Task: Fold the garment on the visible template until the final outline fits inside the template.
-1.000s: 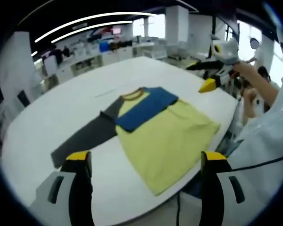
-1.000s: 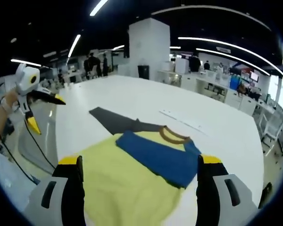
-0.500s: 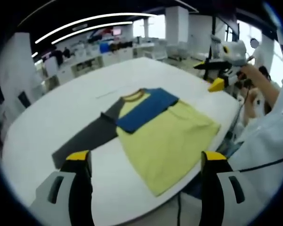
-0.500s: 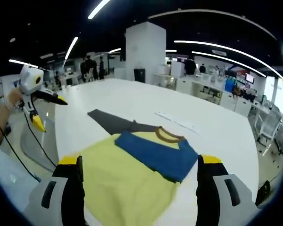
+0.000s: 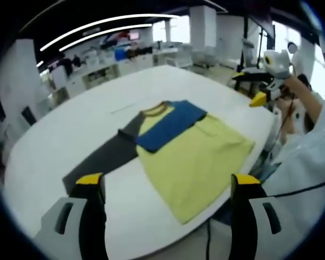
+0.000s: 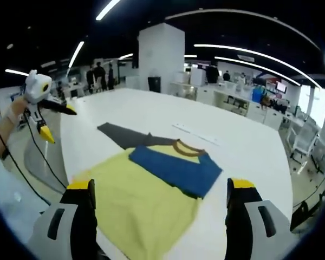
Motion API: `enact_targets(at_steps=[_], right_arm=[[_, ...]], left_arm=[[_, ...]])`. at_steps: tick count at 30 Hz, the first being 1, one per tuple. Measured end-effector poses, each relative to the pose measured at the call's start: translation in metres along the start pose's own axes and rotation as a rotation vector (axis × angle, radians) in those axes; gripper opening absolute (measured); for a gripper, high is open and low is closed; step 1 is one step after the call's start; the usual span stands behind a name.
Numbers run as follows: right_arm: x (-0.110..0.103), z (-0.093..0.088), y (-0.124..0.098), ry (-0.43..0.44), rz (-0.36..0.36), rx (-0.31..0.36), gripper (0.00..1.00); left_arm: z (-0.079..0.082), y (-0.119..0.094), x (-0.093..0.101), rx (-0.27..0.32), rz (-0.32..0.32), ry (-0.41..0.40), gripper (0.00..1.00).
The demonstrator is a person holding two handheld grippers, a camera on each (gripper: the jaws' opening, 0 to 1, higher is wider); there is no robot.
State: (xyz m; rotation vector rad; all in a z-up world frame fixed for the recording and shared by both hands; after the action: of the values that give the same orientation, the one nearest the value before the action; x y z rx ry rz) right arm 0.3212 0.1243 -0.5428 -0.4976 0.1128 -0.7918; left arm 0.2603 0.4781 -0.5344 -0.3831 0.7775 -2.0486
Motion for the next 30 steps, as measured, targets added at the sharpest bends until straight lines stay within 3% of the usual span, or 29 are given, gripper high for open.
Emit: enact_targets(at_steps=[30], right_arm=[[-0.001,-0.032,-0.028,0.068,-0.028,-0.07,1.0]], left_arm=[[0.018,0.003,-0.022,-0.027,-0.007,0.084,0.92]])
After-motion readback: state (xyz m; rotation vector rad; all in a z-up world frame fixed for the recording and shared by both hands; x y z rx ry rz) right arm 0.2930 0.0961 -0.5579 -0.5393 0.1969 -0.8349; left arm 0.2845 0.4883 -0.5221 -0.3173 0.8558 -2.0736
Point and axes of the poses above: the point that each gripper's makers call its tool centre point, and the gripper's own axes: y roughly forward along the fingers, x roughly to its right, z roughly out of its top, the point moved 8 cm from there along -y, roughly backward along the fingers, and after that the axes turned 2 degrees about -y, right-handed, at the moved point
